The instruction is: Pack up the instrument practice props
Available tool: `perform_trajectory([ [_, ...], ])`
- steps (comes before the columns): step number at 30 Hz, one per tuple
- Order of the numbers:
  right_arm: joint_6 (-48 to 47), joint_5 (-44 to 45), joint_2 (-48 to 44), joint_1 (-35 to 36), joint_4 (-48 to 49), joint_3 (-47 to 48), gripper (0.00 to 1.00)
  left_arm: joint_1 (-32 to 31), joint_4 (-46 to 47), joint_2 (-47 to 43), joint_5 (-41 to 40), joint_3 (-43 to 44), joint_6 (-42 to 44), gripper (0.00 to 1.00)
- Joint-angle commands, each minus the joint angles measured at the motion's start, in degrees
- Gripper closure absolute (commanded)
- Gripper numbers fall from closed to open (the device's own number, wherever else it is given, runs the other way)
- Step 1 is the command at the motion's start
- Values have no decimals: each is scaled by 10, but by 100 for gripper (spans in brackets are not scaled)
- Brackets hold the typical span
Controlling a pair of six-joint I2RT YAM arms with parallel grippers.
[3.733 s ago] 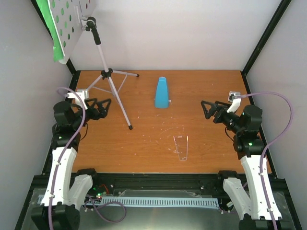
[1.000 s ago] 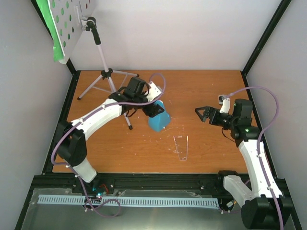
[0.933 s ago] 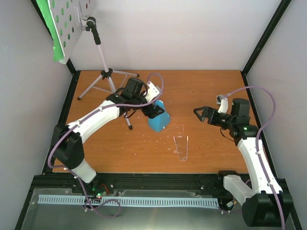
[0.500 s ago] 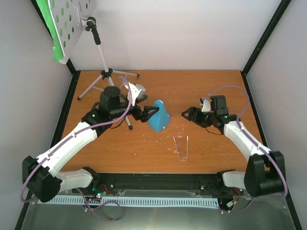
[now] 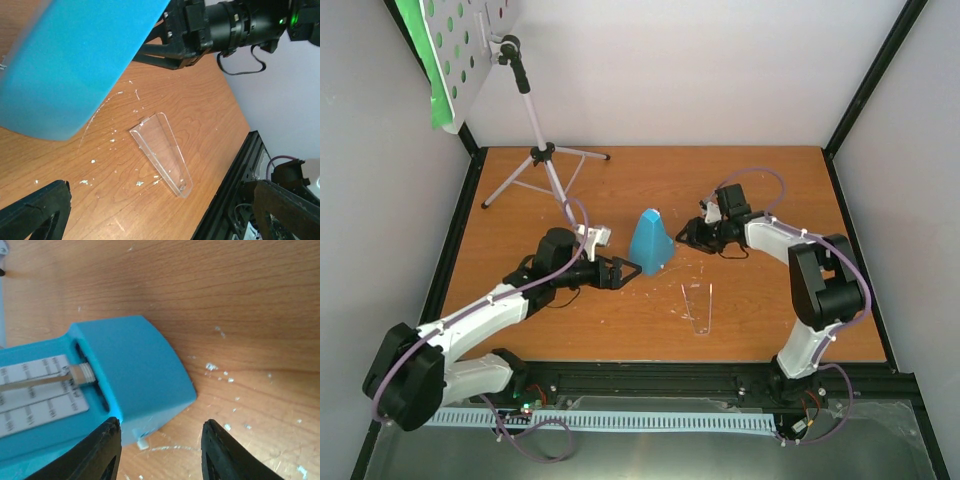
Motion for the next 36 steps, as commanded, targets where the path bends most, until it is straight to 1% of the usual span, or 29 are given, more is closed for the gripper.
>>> perform_trajectory([
  [1,-17,21,37,5,16,31,58,8,73,21,20,2,-72,1],
  [4,-28,25,54,6,26,43,62,11,115,44,43,-4,-99,1],
  [7,-33,36,61,6,36,52,62,19,130,60,45,-5,-118,1],
  [11,-33,37,81,7,48,65,62,35,183,73,58,-31,-146,1],
  [13,-34,32,97,9,46,78,63,50,197,85,68,-42,-159,2],
  [15,-41,34,109,14,41,86,63,61,216,94,69,-55,-163,8],
  [17,-47,39,112,18,43,85,63,63,213,104,63,-56,-154,16],
  [19,-52,37,111,24,43,80,63,65,207,117,64,-55,-146,23],
  [22,-70,25,107,35,46,67,63,69,206,135,68,-49,-141,27],
  [25,-87,-5,110,50,40,58,63,76,190,143,57,-38,-133,30],
  [29,-80,-46,94,68,57,18,66,81,174,120,3,-44,-121,33],
  [34,-83,-63,44,117,60,-25,65,83,141,85,-37,-49,-115,35],
  [36,-80,-57,19,121,60,-37,65,88,128,76,-47,-49,-112,35],
])
